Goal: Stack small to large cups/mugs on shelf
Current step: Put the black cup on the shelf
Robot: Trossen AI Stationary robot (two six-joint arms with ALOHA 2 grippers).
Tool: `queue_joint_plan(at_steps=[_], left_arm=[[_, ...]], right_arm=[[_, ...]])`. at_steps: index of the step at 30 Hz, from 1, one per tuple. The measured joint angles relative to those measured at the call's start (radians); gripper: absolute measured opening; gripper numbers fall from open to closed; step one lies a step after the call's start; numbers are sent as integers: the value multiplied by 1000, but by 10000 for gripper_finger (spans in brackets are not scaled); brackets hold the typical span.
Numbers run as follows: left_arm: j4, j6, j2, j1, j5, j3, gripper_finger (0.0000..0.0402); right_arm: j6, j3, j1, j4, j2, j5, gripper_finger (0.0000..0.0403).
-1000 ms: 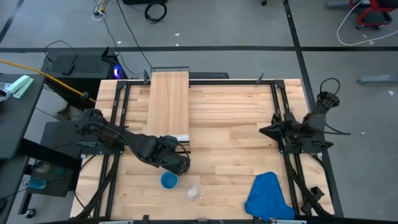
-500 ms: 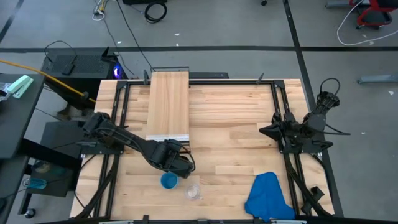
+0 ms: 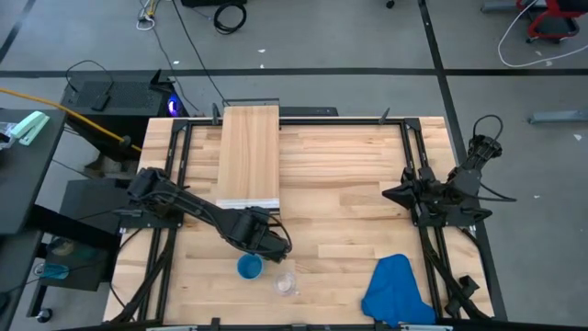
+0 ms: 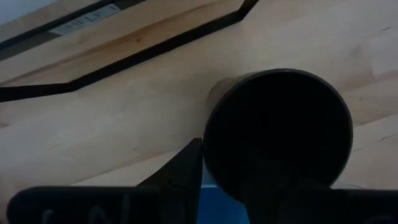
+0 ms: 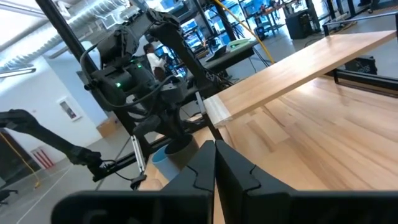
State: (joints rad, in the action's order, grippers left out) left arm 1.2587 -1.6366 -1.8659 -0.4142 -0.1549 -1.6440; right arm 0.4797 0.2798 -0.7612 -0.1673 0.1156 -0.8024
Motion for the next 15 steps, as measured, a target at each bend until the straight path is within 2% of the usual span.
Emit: queue_joint_plan(at_steps=[8, 15], left_arm=[[-14, 7, -3, 1, 2, 0, 90], [-14, 25, -3, 2, 2, 0, 61]], right_arm=[[-2, 0, 0, -2, 1, 0, 16], [-3, 0, 0, -1, 1, 0, 16]])
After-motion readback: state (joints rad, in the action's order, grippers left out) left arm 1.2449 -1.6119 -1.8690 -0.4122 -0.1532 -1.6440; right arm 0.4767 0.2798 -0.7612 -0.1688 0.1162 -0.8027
